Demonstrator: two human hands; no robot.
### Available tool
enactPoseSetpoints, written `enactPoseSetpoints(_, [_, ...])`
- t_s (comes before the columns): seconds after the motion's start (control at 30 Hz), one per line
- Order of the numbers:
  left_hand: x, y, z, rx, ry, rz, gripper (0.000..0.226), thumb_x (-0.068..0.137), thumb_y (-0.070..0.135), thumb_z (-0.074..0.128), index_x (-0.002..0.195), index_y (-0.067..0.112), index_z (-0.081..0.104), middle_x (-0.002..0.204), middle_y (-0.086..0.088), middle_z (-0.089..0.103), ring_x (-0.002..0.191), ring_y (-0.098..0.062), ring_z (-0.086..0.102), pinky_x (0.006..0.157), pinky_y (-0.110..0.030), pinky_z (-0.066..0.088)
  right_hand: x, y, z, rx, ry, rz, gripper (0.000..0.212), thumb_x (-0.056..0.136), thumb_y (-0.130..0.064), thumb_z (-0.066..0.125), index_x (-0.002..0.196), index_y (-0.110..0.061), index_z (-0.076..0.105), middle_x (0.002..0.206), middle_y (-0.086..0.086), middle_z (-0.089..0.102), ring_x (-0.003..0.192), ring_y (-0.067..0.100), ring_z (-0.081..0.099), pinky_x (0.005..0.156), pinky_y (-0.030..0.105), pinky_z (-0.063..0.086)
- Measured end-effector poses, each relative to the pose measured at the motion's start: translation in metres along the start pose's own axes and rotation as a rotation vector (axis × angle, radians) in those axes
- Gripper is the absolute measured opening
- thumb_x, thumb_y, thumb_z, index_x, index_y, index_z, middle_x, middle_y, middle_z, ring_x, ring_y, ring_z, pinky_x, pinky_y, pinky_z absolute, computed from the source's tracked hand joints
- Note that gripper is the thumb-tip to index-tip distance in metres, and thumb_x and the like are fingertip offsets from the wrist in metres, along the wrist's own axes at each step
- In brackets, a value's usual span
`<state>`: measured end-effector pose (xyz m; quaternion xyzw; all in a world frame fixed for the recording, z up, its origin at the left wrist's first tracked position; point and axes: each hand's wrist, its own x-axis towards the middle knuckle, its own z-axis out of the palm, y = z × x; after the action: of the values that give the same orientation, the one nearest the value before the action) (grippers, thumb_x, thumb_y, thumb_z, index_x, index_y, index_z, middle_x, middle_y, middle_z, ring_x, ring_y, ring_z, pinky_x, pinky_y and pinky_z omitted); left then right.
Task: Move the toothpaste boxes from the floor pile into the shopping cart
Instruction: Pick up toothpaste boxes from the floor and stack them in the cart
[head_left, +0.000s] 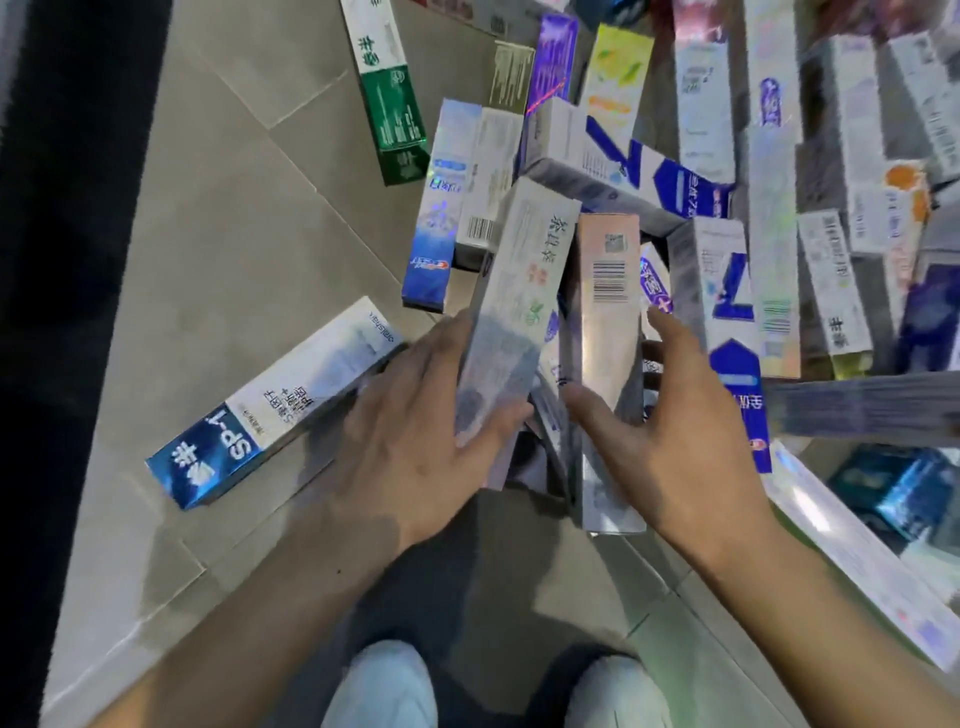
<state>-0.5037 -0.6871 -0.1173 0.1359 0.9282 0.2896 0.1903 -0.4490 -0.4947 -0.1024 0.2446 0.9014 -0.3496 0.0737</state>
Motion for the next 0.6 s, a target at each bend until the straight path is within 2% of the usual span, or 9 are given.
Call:
enactPoseSetpoints(0.1, [0.004, 0.002, 0.007, -0.095, -0.005, -0.072, 0.089, 0.079, 0.073, 0.051, 0.155, 0.04, 0.018, 0.153, 0.015, 0.039, 0.139, -0.006, 0.033, 0.111, -0.033, 0.033, 0.003, 0.002, 0.004, -0.023, 0.008, -0.008, 0.082, 0.077, -0.064, 0.067, 0.145, -0.031, 0.035, 0.139, -0.005, 0.054, 0.122, 0.021, 0.056, 0.091, 0.05, 0.053])
enactPoseSetpoints(0.2, [0.014, 0.004, 0.014, -0.15, 0.009, -0.085, 0.087, 0.077, 0.069, 0.065, 0.15, 0.042, 0.025, 0.14, 0.012, 0.05, 0.131, -0.011, 0.045, 0.104, -0.033, 0.042, 0.008, 0.002, 0.01, -0.008, 0.043, 0.009, 0.078, 0.076, -0.055, 0.075, 0.141, -0.03, 0.04, 0.135, -0.004, 0.057, 0.121, 0.02, 0.056, 0.091, 0.047, 0.053])
enactPoseSetpoints(0.3, [0.024, 0.007, 0.022, -0.192, 0.039, -0.117, 0.087, 0.071, 0.065, 0.076, 0.143, 0.039, 0.035, 0.128, 0.01, 0.054, 0.119, -0.013, 0.053, 0.096, -0.037, 0.051, 0.01, 0.002, 0.016, -0.005, 0.044, 0.06, 0.075, 0.075, -0.054, 0.076, 0.138, -0.026, 0.045, 0.133, -0.002, 0.06, 0.119, 0.022, 0.058, 0.091, 0.044, 0.053])
enactPoseSetpoints(0.43, [0.025, 0.013, 0.028, -0.304, 0.078, -0.196, 0.077, 0.072, 0.044, 0.083, 0.138, 0.035, 0.045, 0.117, 0.011, 0.051, 0.112, -0.007, 0.05, 0.09, -0.019, 0.037, 0.009, 0.002, 0.01, 0.028, 0.039, 0.093, 0.05, 0.082, -0.04, 0.071, 0.123, -0.016, 0.055, 0.117, 0.001, 0.067, 0.098, 0.021, 0.062, 0.072, 0.032, 0.051])
enactPoseSetpoints(0.5, [0.021, 0.014, 0.027, -0.389, 0.089, -0.227, 0.066, 0.073, 0.038, 0.083, 0.131, 0.038, 0.05, 0.11, 0.016, 0.053, 0.107, -0.002, 0.051, 0.084, -0.014, 0.036, 0.006, 0.003, 0.002, 0.136, 0.026, 0.119, 0.04, 0.086, -0.032, 0.071, 0.12, -0.017, 0.057, 0.104, -0.006, 0.064, 0.083, 0.008, 0.061, 0.06, 0.015, 0.046])
enactPoseSetpoints(0.53, [0.019, 0.012, 0.026, -0.442, 0.088, -0.247, 0.062, 0.074, 0.037, 0.083, 0.127, 0.039, 0.052, 0.109, 0.018, 0.056, 0.105, -0.001, 0.054, 0.081, -0.013, 0.039, 0.005, 0.004, -0.001, 0.213, 0.004, 0.134, 0.035, 0.087, -0.029, 0.071, 0.117, -0.019, 0.058, 0.101, -0.009, 0.065, 0.08, 0.001, 0.062, 0.06, 0.011, 0.047])
enactPoseSetpoints(0.57, [0.016, 0.011, 0.025, -0.495, 0.08, -0.269, 0.06, 0.074, 0.036, 0.083, 0.127, 0.038, 0.054, 0.11, 0.02, 0.059, 0.104, 0.0, 0.057, 0.077, -0.011, 0.042, 0.004, 0.006, -0.004, 0.32, -0.027, 0.156, 0.03, 0.088, -0.026, 0.071, 0.115, -0.021, 0.059, 0.101, -0.009, 0.069, 0.08, 0.001, 0.066, 0.065, 0.013, 0.053])
enactPoseSetpoints(0.6, [0.012, 0.009, 0.022, -0.547, 0.064, -0.288, 0.058, 0.075, 0.036, 0.083, 0.127, 0.036, 0.056, 0.112, 0.02, 0.063, 0.102, 0.002, 0.06, 0.075, -0.009, 0.044, 0.002, 0.007, -0.007, 0.455, -0.062, 0.188, 0.027, 0.09, -0.023, 0.069, 0.115, -0.02, 0.061, 0.102, -0.006, 0.073, 0.083, 0.006, 0.071, 0.073, 0.024, 0.059])
